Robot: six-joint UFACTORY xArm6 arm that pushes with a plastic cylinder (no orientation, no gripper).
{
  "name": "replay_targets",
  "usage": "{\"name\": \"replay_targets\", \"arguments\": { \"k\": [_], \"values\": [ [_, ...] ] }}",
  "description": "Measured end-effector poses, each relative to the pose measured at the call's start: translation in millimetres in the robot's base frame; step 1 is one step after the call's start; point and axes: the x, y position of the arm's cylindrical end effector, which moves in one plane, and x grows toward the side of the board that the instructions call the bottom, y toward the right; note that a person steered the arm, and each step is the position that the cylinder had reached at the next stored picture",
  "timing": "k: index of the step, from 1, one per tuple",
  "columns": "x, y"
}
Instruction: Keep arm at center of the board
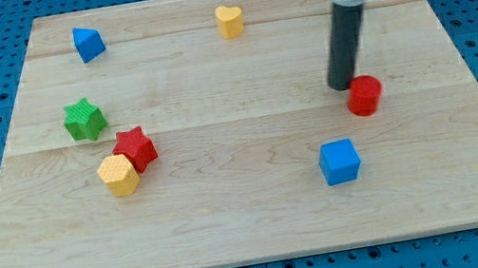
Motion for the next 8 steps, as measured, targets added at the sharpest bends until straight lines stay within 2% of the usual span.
{"name": "replay_targets", "arguments": {
  "k": [1,4,8],
  "values": [
    [8,-13],
    [14,-101],
    [14,-108]
  ]
}}
